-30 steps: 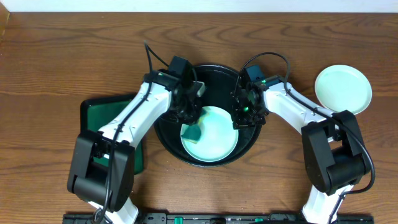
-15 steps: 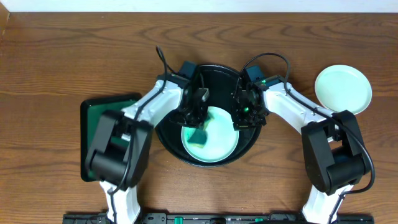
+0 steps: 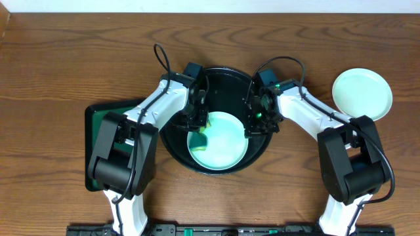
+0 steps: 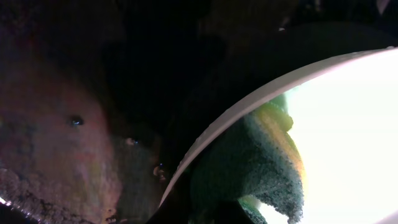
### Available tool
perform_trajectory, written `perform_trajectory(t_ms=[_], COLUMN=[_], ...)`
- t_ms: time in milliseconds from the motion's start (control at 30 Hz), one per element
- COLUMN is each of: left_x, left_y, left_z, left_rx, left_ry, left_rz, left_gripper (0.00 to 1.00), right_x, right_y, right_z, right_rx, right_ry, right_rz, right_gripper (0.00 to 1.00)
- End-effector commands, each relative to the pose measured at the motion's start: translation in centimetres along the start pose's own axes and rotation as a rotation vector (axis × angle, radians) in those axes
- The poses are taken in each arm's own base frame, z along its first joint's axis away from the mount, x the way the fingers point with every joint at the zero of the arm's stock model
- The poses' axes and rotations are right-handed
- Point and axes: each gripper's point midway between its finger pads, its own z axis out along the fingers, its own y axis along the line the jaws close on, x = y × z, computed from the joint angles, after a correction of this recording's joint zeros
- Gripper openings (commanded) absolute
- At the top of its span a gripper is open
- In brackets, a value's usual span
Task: Clean dirty plates on tray and stack at the side
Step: 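Scrub the plate center with the sponge while the right gripper holds the rim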
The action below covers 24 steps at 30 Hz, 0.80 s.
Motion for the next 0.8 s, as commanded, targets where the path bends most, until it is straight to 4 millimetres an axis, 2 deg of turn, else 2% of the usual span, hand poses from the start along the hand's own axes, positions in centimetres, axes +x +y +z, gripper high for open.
perform_trajectory(t_ms=[0,167,333,467,533,567,600,633,767], left_x=[-0.3,-0.1,0.3,1.2,1.5,1.7,1.8,1.9,2.1], left_y=[6.2,2.1,-2.9,-5.7,-6.2,-6.4,-6.4,-6.3,-5.9], left_z=[0.8,1.5,1.6,1.9,2.4,2.6,2.8,3.0,3.4], left_rx=[-0.248,-0.03,0.211,0.316,0.314,0.309,0.304,0.304,0.3], left_ry=[0.0,0.022,0.024,0.035,0.048,0.053,0.061,0.067,0.09], left_rz=[-0.01,0.109,0.245,0.327,0.343,0.348,0.342,0.337,0.307], left_gripper=[0.07,0.07,0.07,0.07,0.07,0.07,0.07,0.07,0.07], right_x=[-0.3,-0.2,0.3,0.4,0.4,0.4,0.3,0.2,-0.5], right_y=[-0.6,-0.6,-0.8,-0.8,-0.8,-0.8,-0.8,-0.7,-0.3], right_z=[0.1,0.1,0.1,0.1,0.1,0.1,0.1,0.1,0.2], right_rx=[0.04,0.041,0.046,0.046,0.046,0.046,0.046,0.045,0.032], right_ry=[-0.003,0.001,0.021,0.024,0.024,0.024,0.022,0.017,-0.014], right_rz=[0.01,0.012,0.012,0.013,0.013,0.013,0.012,0.01,-0.004], right_gripper=[0.01,0.01,0.01,0.01,0.02,0.06,0.27,0.38,0.51])
